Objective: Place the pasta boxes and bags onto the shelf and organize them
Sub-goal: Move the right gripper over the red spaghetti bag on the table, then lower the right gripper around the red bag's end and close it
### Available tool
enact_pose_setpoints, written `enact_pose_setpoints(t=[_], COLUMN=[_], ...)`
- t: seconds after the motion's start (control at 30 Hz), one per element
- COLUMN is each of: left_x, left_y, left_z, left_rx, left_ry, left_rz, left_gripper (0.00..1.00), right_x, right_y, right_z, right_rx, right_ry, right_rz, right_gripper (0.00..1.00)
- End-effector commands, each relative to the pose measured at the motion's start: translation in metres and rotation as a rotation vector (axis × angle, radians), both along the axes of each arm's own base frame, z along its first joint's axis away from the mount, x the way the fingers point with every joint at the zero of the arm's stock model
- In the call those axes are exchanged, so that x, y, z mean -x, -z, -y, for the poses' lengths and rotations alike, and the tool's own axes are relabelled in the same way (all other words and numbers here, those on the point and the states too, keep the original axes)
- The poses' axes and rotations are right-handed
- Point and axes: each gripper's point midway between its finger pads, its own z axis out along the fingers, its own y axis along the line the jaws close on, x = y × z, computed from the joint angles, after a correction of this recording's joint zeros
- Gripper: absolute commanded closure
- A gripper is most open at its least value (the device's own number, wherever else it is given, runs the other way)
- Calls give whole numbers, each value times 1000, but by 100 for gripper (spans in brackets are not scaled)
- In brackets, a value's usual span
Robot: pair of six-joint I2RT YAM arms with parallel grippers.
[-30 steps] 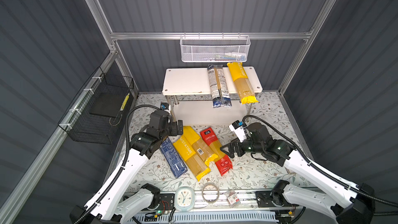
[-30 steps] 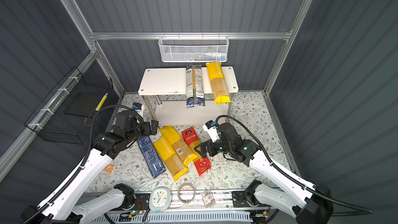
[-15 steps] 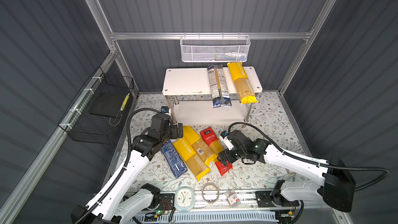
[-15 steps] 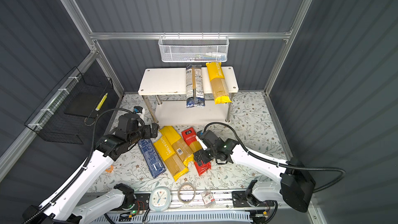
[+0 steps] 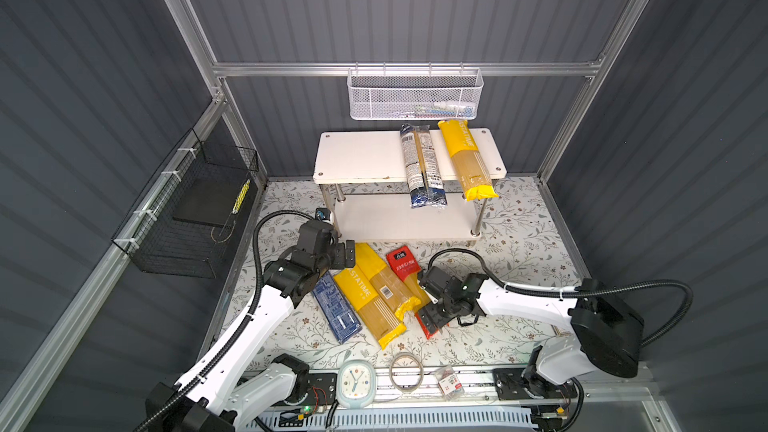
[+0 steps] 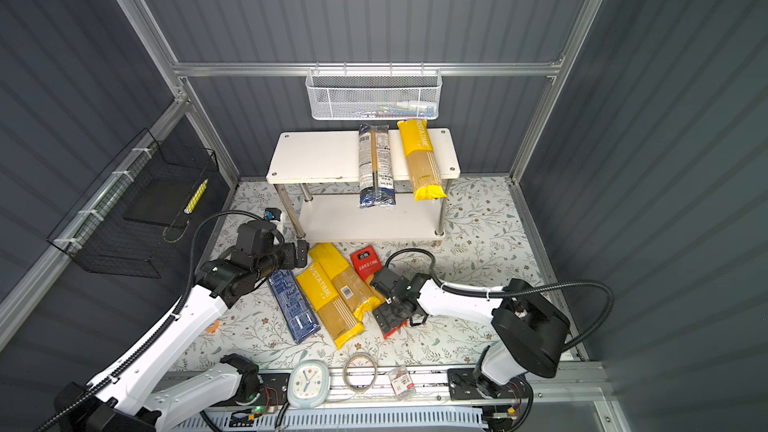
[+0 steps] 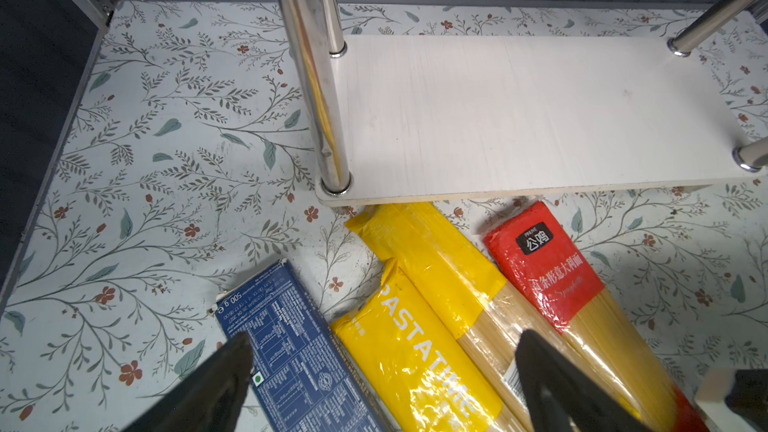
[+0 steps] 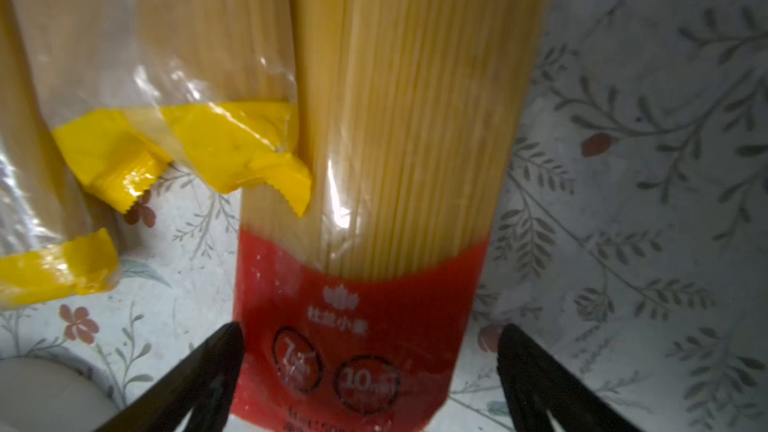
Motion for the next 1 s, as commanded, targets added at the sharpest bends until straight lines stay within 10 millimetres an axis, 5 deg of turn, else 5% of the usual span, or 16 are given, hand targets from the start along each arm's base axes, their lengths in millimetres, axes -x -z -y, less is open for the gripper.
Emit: enact_pose_setpoints(t=[0.0,0.33,0.6,0.97], left_x=[-2,2,0,-12], left_y=[1,-11,-6,-5], left_z=[1,-8,11,2], left_rx=[4,3,88,116], left_ry=[21,29,116,106], left_rz=[-3,-9,-42,-70], left_gripper=[0,0,0,0], right_x=[-5,-2,-7,4], right_y=[-3,10,20,39], right_z=[-7,-27,-28,-18], right_rx=[-24,-39,-52,-34], right_ry=[13,8,50,84], right_rz=[33,49,65,14], right_gripper=[4,5,4,14])
